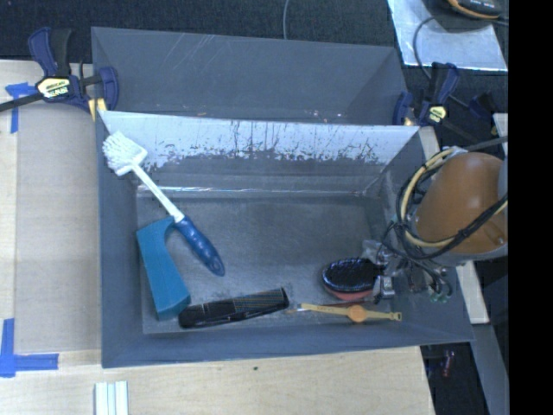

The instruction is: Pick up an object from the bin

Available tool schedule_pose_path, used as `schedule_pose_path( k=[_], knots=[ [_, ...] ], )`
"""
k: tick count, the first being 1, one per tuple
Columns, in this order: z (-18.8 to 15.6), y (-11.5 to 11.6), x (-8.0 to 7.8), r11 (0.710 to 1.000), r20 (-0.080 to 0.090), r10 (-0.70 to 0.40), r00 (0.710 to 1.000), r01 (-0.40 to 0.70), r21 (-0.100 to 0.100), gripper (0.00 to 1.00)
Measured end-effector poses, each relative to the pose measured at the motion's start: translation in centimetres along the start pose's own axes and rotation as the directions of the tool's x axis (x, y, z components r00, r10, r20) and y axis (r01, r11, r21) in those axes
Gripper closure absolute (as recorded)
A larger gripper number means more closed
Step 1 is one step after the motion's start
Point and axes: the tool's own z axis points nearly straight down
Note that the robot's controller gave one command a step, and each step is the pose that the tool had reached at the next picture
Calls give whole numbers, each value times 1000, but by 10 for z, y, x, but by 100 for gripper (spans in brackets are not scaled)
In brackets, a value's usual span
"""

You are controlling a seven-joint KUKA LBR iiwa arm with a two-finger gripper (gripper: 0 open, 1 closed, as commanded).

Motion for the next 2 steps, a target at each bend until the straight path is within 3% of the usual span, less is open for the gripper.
schedule_pose_path(
  k=[2],
  knots=[
    [0, 0, 0, 1000, 0, -1, 1000, 1, 0, 100]
  ],
)
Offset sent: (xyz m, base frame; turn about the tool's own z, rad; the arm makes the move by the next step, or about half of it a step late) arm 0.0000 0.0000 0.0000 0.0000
